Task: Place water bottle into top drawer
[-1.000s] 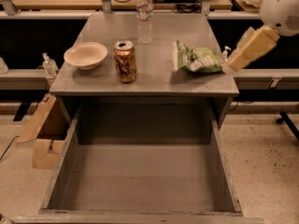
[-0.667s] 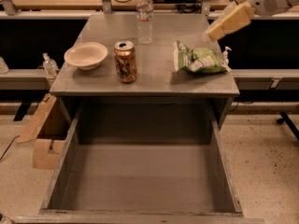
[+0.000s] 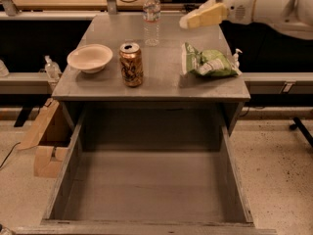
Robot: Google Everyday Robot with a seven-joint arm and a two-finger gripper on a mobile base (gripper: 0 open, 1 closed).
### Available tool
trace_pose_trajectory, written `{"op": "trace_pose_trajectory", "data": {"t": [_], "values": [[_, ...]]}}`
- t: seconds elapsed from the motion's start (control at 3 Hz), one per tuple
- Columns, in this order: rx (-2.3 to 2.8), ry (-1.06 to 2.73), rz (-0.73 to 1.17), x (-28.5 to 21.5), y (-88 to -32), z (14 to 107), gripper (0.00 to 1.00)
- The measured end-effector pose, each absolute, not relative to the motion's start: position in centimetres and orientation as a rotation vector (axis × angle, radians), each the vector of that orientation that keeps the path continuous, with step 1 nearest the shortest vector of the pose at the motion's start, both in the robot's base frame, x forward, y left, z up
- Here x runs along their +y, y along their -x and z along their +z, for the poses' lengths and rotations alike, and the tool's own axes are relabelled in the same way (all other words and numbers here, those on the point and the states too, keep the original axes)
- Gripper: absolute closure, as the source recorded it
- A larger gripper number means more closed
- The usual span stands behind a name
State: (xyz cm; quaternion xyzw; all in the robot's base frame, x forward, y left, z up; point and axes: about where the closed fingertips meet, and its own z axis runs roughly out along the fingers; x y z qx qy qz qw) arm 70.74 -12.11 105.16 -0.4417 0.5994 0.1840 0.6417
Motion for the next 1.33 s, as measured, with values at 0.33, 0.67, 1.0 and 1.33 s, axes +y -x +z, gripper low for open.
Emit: {"op": "trace_pose_trajectory", "data": {"t": [0.33, 0.67, 1.0, 1.33], "values": [[1.357, 0.991, 0.460, -11.4, -71.1, 104.5, 0.00], [1.340, 0.968, 0.461, -9.9, -73.6, 103.5, 0.00], [1.370, 0.926, 0.405, -7.5, -79.4, 102.2, 0.00], [1.423, 0.881, 0.339, -4.8, -84.1, 101.4, 0.00]]}}
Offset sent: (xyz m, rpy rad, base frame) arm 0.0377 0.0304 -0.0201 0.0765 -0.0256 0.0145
